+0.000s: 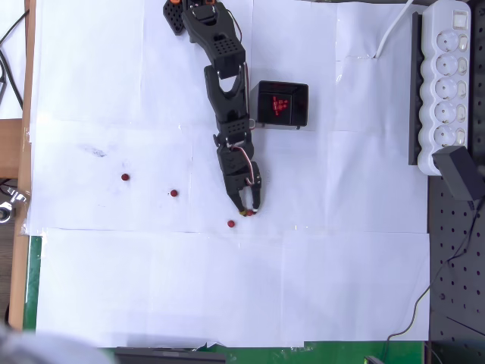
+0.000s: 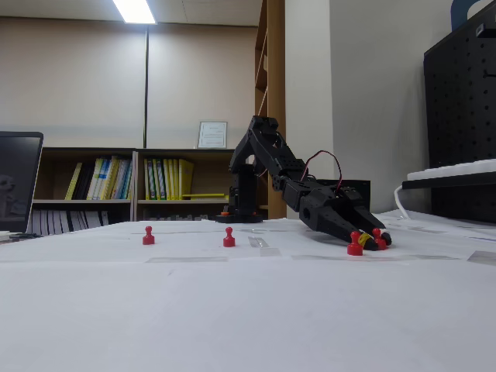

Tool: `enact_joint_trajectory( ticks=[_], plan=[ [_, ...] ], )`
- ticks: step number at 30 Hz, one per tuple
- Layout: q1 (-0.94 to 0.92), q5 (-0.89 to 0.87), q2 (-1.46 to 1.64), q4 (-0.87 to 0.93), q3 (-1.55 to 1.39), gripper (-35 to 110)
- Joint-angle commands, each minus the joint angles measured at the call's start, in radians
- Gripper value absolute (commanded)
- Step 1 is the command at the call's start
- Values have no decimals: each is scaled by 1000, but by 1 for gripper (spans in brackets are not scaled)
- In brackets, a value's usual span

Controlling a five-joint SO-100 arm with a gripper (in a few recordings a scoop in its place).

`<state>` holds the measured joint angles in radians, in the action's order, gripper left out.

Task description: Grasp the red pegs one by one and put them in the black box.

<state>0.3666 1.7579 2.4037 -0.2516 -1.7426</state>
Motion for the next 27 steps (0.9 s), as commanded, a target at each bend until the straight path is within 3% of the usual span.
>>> enact_joint_trajectory(
  ticks=[1, 11, 19, 24, 27],
  plan=[
    [20, 72, -77, 150, -20, 0],
    [35, 325, -568, 776, -17, 0],
    [121, 413, -1026, 1355, -78, 0],
    [189, 448, -1200, 1608, -63, 0],
    [213, 451, -1269, 1657, 48, 0]
  ],
)
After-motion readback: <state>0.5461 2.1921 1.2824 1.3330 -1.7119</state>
